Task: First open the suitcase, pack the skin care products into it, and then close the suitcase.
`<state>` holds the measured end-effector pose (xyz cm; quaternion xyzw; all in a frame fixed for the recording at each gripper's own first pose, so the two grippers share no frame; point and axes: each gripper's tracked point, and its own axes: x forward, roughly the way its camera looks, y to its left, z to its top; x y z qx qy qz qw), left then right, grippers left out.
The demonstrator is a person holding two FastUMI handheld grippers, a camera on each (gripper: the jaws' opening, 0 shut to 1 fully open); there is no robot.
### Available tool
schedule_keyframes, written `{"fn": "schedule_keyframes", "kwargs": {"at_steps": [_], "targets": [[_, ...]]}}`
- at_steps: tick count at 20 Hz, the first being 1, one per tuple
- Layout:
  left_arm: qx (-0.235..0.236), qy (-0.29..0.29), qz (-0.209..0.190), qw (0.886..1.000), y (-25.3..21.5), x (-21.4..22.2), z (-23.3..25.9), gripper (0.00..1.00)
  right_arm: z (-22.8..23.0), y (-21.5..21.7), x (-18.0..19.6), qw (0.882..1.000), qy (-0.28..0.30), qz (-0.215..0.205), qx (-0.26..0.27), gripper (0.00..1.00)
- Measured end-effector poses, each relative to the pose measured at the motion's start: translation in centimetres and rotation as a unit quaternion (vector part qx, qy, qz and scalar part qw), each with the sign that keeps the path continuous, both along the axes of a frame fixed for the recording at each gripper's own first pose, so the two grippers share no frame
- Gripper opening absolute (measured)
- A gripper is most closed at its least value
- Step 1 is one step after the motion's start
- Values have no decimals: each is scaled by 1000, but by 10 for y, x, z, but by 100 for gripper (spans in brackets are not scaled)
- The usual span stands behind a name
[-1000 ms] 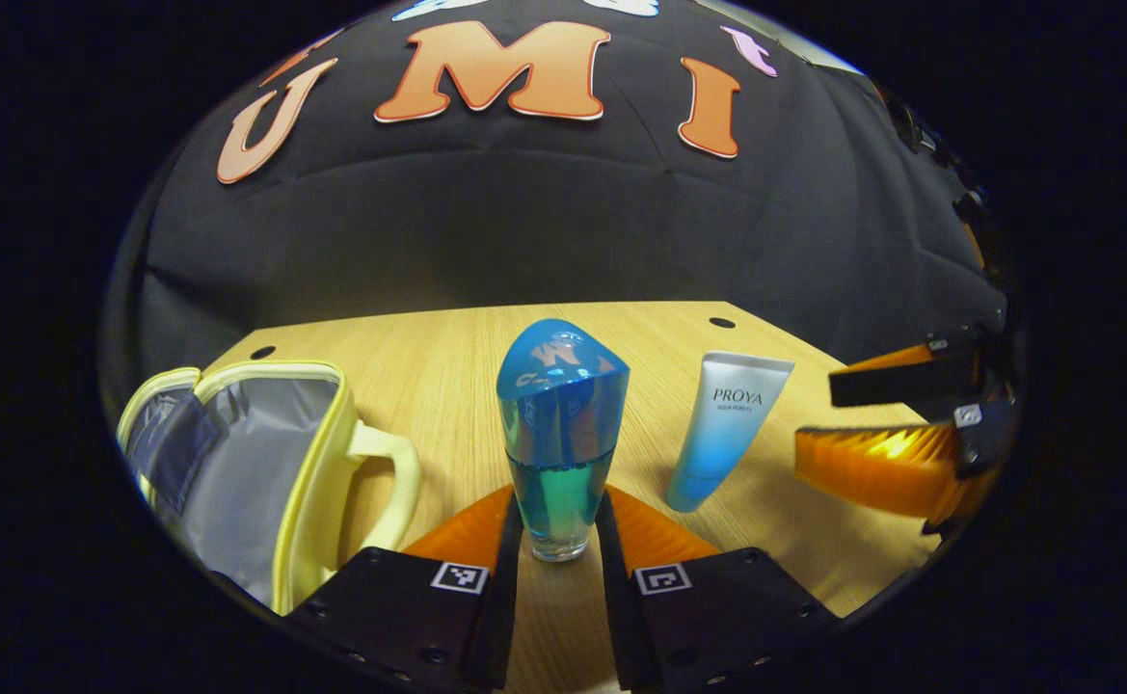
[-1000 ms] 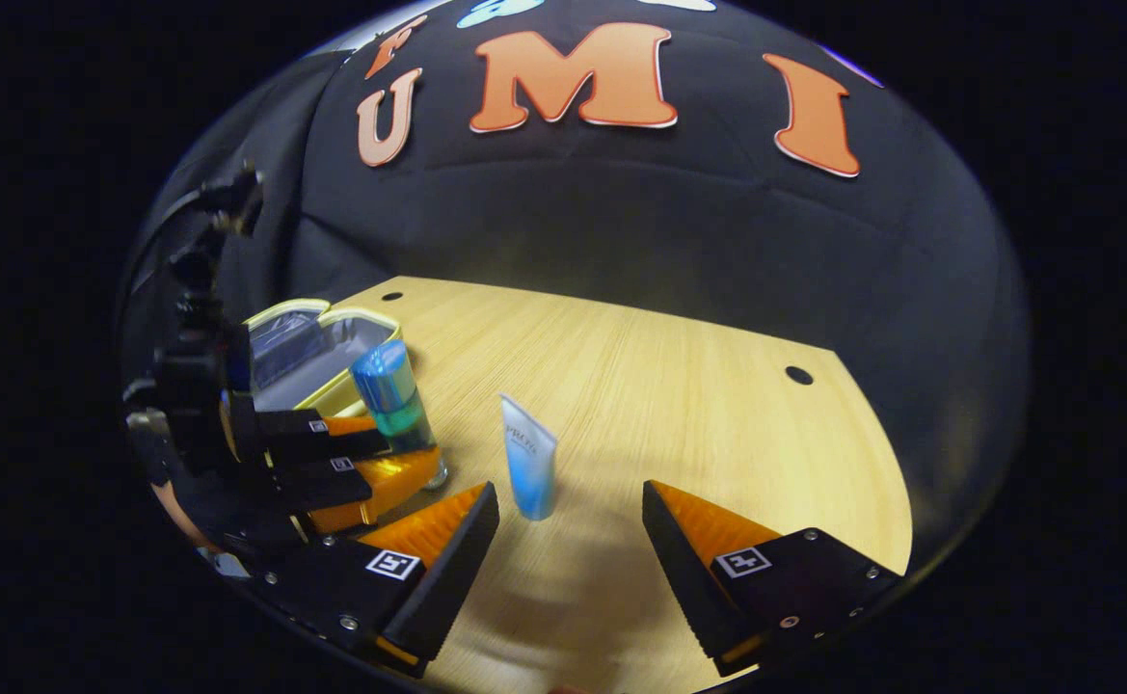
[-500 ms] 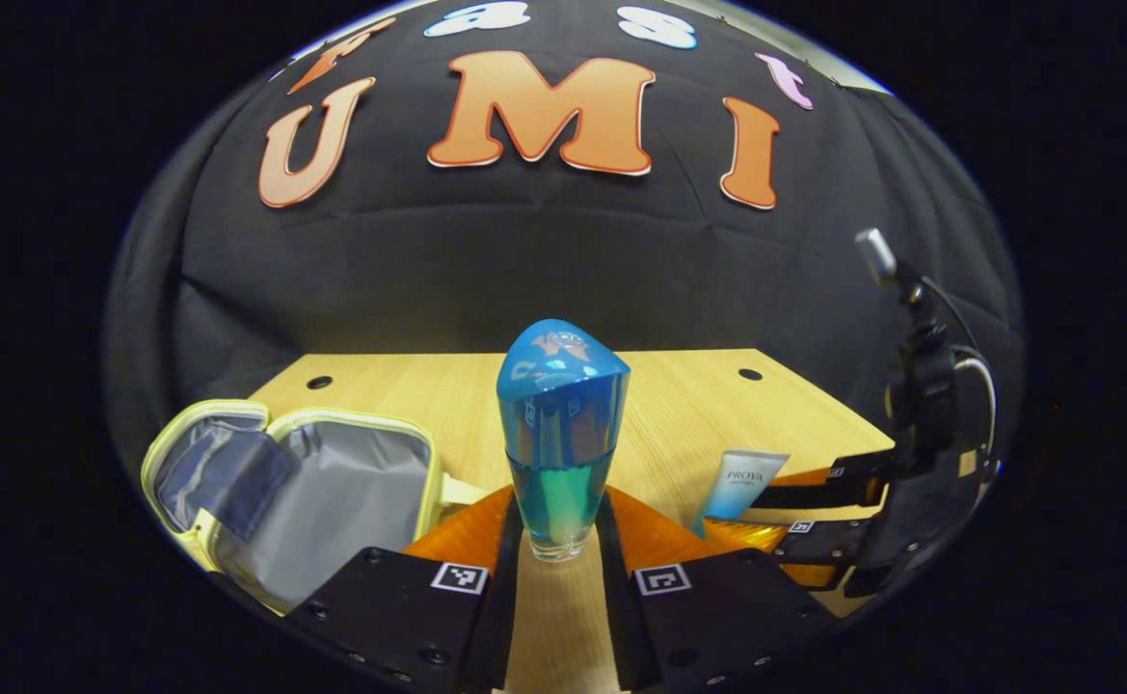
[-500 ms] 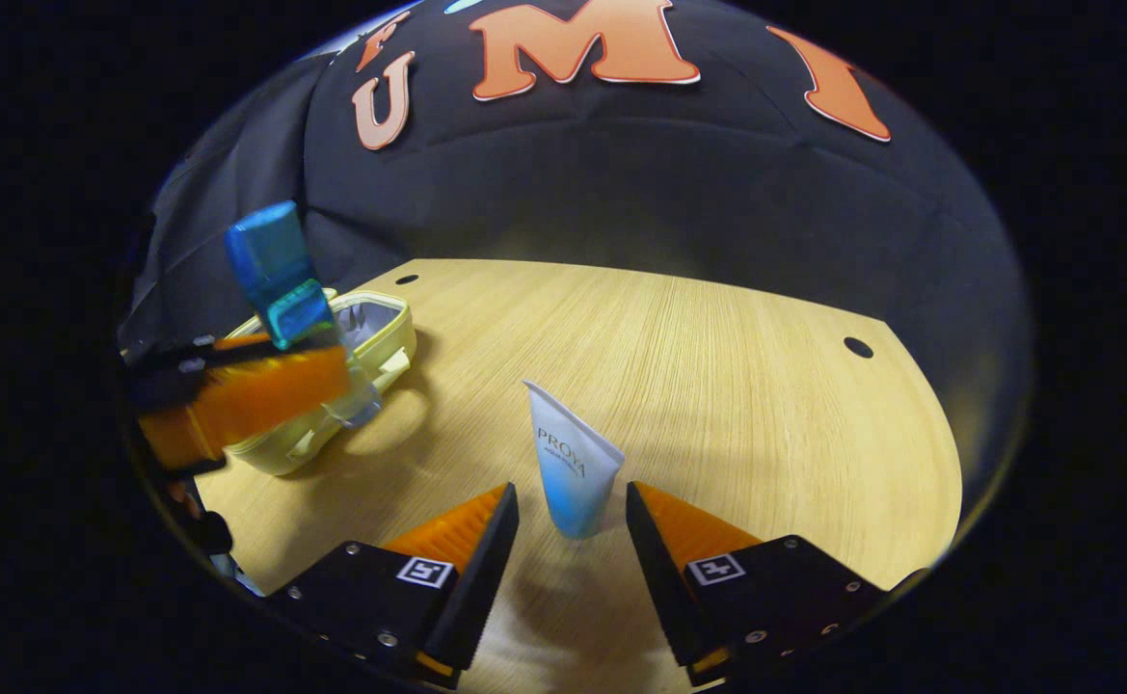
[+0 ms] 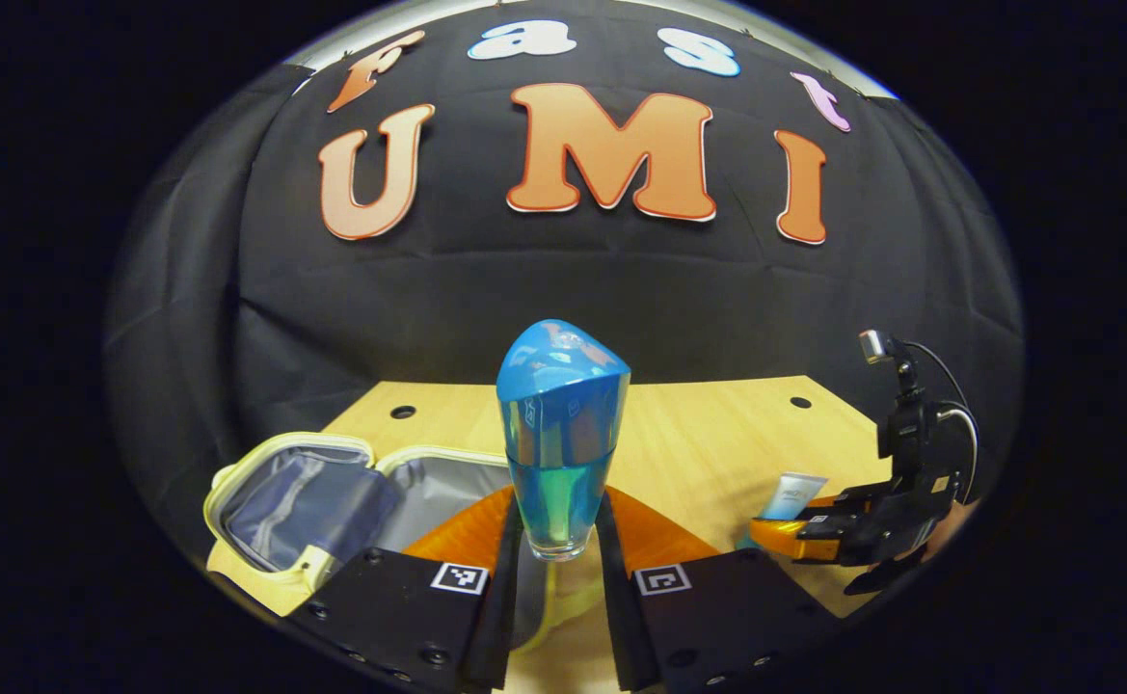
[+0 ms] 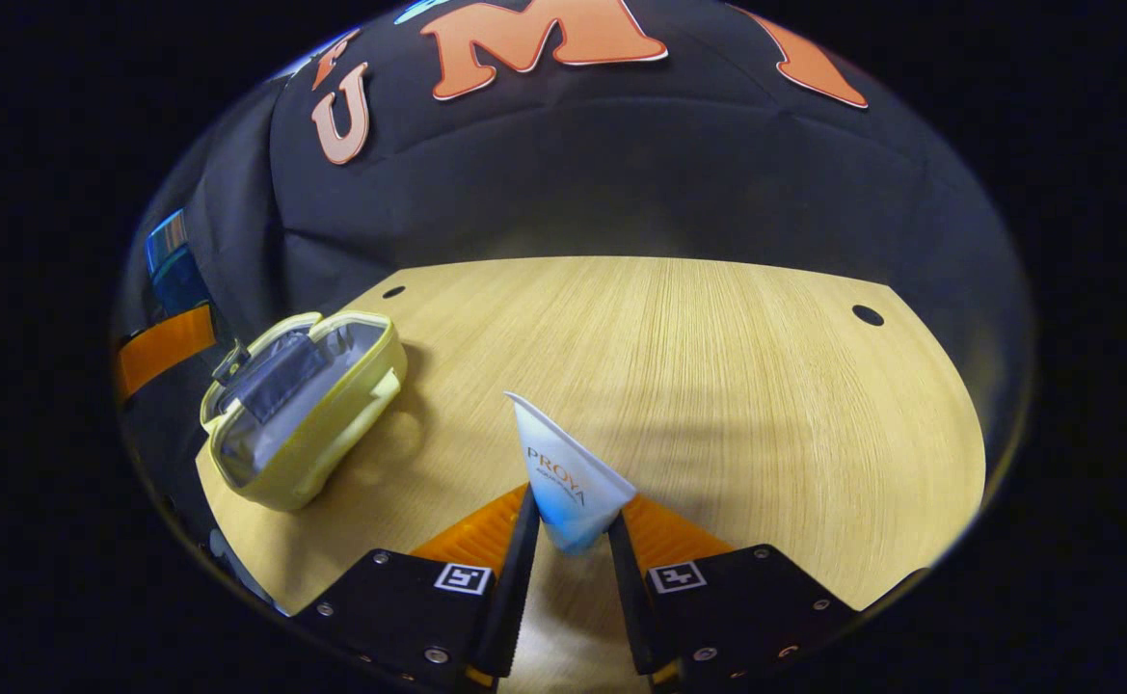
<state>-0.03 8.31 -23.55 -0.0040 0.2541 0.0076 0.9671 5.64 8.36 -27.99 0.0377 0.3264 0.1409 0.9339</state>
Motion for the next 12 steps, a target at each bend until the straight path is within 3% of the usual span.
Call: {"fn": "schedule_keyframes", "kwargs": {"at_steps": [5,12], "targets": [[11,-1,12,1000,45,-4,21,42,57,30,-15,999,-27,18,16,46],[21,0,-16,1000,103,7,31,42,126,73,-25,997,-74,35,8,45]]}}
